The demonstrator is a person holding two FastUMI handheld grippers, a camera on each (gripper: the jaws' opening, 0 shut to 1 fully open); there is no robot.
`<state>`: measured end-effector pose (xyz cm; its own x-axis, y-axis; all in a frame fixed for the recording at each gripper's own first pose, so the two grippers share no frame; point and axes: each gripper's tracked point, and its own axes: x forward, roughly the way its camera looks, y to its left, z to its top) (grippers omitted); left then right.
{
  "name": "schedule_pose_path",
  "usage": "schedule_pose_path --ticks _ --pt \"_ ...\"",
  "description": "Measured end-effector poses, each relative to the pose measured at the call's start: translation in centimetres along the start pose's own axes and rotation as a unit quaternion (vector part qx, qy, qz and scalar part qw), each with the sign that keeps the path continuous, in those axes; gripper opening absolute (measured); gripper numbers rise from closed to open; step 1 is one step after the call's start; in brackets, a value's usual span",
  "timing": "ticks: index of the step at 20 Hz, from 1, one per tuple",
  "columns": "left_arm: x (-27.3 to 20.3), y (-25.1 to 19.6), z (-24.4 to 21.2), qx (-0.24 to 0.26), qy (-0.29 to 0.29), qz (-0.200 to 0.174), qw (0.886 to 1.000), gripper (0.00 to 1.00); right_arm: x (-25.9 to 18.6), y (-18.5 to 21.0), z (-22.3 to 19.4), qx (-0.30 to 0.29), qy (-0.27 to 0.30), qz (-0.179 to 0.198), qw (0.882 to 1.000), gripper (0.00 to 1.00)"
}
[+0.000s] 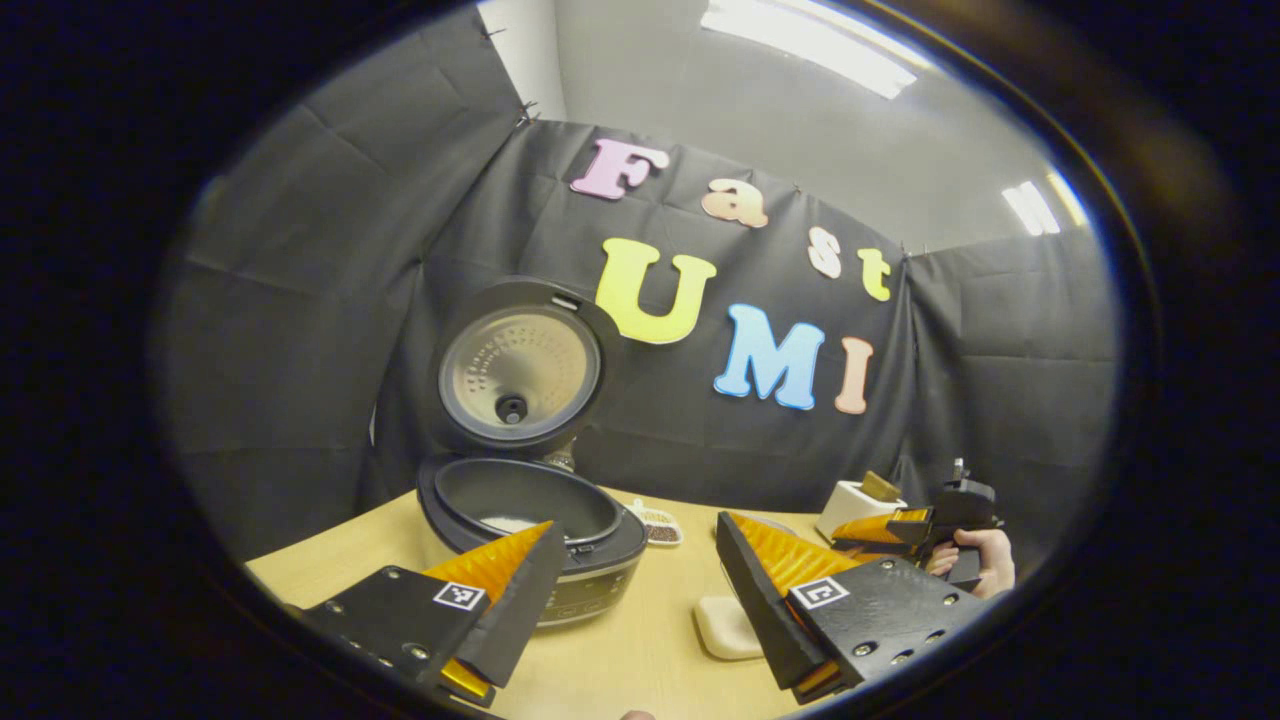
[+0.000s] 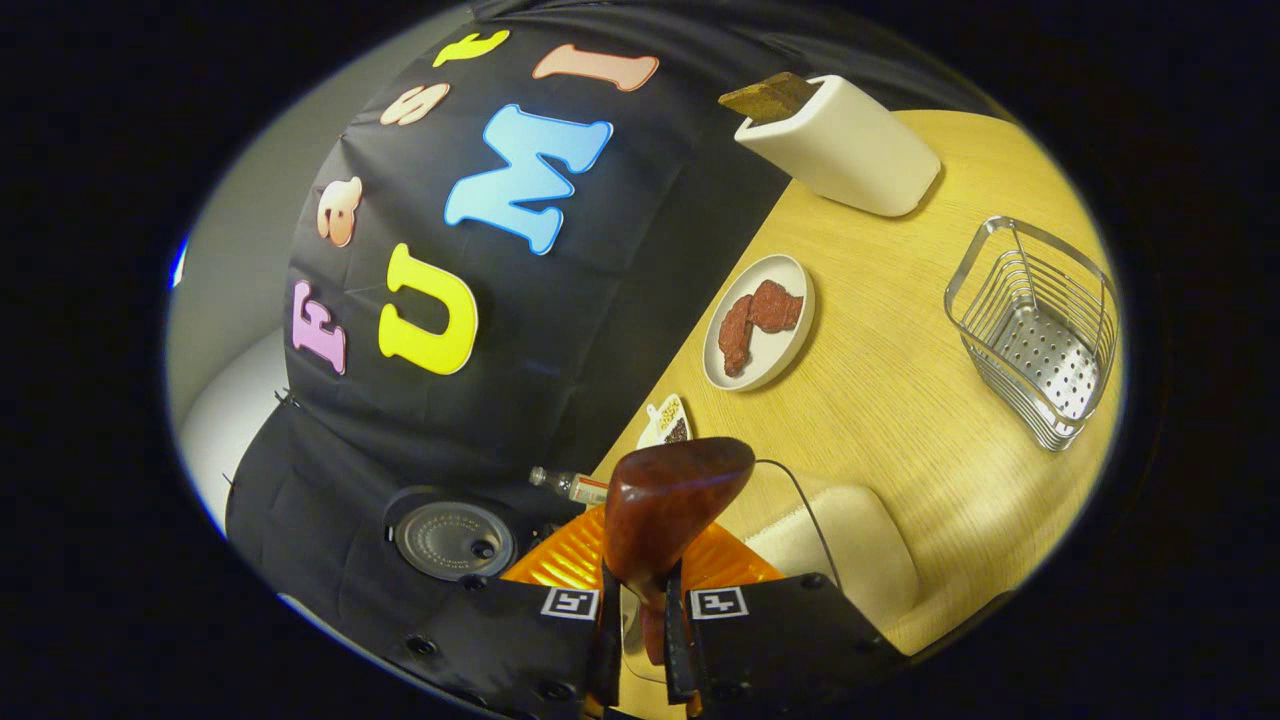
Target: Close the left gripper, press the button to open the rice cooker; take a wooden spoon from the chopstick holder with the right hand, scoop a spoonful of rice and pour it into the rice cooker, then put the wooden spoon back into the chopstick holder.
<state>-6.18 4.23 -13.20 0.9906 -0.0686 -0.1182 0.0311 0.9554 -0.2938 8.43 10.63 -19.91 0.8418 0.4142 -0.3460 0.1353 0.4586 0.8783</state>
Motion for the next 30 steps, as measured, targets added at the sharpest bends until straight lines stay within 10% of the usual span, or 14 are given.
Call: schedule_pose_path --ticks 12,30 --pt "-1.5 5.2 1.8 -0.008 -0.014 0.052 0.999 0.94 5.8 7.3 1.0 0.074 -0.009 0.059 0.995 0.19" --pt "-4.7 11.1 4.8 0.01 -0.033 0.106 0.994 0.94 17.8 21.9 -12.0 -0.096 0.045 0.076 0.991 0.19"
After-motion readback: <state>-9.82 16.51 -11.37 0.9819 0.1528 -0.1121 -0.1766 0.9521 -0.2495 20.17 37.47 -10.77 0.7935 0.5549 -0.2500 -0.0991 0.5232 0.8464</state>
